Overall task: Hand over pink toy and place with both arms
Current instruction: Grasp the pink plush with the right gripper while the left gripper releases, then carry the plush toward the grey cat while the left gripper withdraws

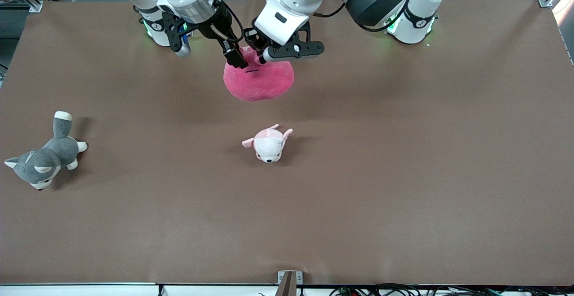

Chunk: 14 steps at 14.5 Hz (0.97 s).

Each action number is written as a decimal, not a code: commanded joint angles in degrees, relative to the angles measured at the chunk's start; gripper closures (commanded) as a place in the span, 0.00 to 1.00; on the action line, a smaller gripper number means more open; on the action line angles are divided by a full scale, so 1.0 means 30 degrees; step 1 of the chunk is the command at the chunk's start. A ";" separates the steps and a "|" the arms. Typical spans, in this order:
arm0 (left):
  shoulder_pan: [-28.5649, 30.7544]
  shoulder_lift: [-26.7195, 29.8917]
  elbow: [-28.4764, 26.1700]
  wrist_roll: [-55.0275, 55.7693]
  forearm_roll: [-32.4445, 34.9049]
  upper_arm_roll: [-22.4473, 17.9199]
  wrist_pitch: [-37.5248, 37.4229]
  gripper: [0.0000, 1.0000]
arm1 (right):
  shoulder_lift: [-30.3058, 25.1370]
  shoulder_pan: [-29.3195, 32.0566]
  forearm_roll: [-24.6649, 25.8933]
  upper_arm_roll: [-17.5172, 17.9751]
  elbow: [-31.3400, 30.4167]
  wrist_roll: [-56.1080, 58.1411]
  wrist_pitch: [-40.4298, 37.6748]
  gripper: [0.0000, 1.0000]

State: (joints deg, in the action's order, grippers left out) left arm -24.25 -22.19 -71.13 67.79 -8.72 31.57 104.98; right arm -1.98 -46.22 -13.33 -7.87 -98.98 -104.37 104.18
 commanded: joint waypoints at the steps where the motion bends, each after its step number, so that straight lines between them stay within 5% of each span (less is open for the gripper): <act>1: -0.0209 -0.0131 0.0360 0.0344 -0.0022 -0.0094 0.0105 1.00 | -0.0367 -0.0003 -0.0128 -0.0072 -0.0290 0.0481 -0.0185 0.24; 4: -0.0209 -0.0073 0.0360 0.0374 -0.0022 -0.0094 0.0251 1.00 | -0.0396 0.0084 -0.0128 -0.0101 -0.0260 0.1769 -0.0712 0.61; 6: -0.0209 -0.0131 0.0360 0.0374 -0.0022 -0.0094 0.0252 1.00 | -0.0396 0.0464 -0.0244 -0.0101 -0.0202 0.1802 -0.0713 0.96; 14: -0.0209 -0.0073 0.0331 0.0374 -0.0022 -0.0094 0.0369 0.99 | -0.0396 0.1257 -0.0275 -0.0101 -0.0114 0.2943 -0.0889 1.00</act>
State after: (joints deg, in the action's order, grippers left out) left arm -24.41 -22.51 -71.13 67.79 -8.72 31.57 106.26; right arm -2.14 -43.72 -13.34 -8.44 -98.76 -97.41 102.34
